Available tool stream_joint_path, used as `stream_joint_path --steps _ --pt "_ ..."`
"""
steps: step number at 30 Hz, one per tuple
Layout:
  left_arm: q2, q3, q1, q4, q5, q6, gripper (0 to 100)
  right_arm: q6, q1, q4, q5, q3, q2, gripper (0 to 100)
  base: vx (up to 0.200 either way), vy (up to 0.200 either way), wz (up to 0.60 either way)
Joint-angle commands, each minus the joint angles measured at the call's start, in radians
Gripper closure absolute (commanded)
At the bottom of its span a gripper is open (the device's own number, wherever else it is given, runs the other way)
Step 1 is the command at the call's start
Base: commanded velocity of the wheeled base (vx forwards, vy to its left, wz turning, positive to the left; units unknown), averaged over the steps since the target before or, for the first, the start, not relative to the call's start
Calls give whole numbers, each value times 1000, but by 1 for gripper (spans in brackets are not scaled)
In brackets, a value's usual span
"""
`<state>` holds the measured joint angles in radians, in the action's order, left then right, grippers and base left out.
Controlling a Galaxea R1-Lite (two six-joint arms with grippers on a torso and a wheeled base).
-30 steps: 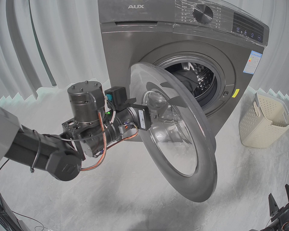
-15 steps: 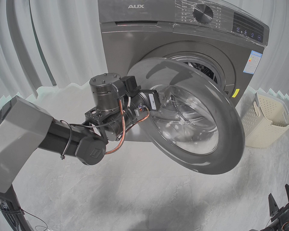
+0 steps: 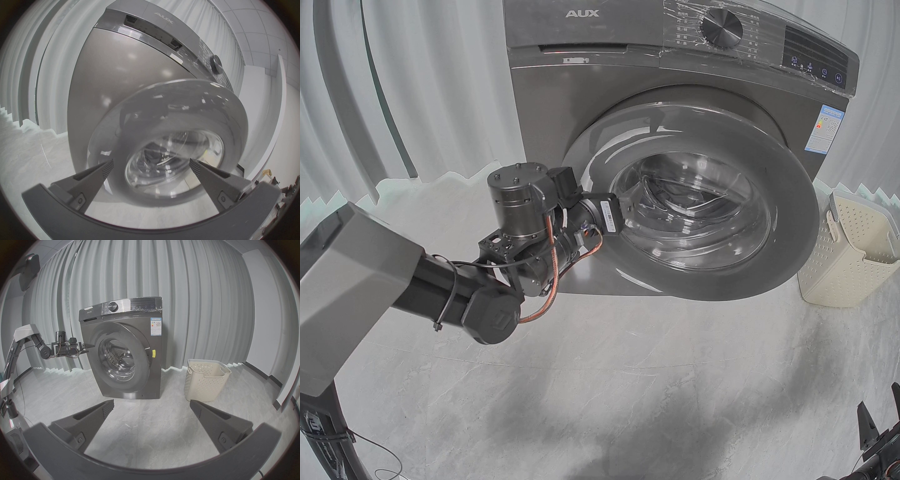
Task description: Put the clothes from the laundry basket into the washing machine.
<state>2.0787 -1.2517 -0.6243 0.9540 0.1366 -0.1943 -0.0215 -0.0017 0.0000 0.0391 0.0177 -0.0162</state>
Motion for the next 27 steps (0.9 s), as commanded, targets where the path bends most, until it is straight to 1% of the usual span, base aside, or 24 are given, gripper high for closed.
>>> stream_joint_path --steps 1,2,3,5,7,8,9,10,11,12,13,14,15,16,18,20,24,27 --pt "-158 204 -17 0 -12 -1 0 -2 0 0 1 -18 16 0 0 0 0" --pt "-163 212 -18 0 -12 -1 0 -2 0 0 1 -18 16 0 0 0 0" --pt "-276 356 -38 -1 -22 3 0 -2 0 0 1 -18 16 0 0 0 0" --pt "-324 408 -43 -1 -26 3 0 0 0 0 1 -18 16 0 0 0 0" --pt "-324 408 -43 -1 -26 3 0 0 0 0 1 -18 16 0 0 0 0" --pt "-443 534 -60 -6 -29 7 0 0 0 0 1 -18 16 0 0 0 0" --pt "-517 612 -69 -11 -29 10 0 2 0 -2 -1 -18 16 0 0 0 0" --pt "-537 630 -71 -11 -29 12 0 5 0 0 -2 -18 16 0 0 0 0" --pt "-603 696 -78 -12 -28 16 0 6 0 0 -2 -18 16 0 0 0 0" --pt "-641 738 -80 -14 -26 22 0 6 0 0 -2 -18 16 0 0 0 0" --pt "-690 793 -80 -14 -23 38 0 5 0 0 -2 -18 16 0 0 0 0" --pt "-715 821 -80 -14 -22 45 0 6 0 0 -2 -18 16 0 0 0 0" --pt "-767 876 -72 -14 -20 62 0 6 0 0 -2 -18 16 0 0 0 0" --pt "-806 914 -68 -14 -20 72 0 6 0 0 -2 -18 16 0 0 0 0" --pt "-878 974 -63 -18 -17 81 0 6 0 0 -2 -18 16 0 0 0 0" --pt "-939 1022 -37 -28 -17 84 0 6 0 0 -2 -18 16 0 0 0 0" --pt "-1066 1101 61 -43 -17 98 0 6 0 0 -2 -18 16 0 0 0 0" --pt "-1184 1157 135 -70 -15 99 0 6 0 0 -2 -18 16 0 0 0 0"
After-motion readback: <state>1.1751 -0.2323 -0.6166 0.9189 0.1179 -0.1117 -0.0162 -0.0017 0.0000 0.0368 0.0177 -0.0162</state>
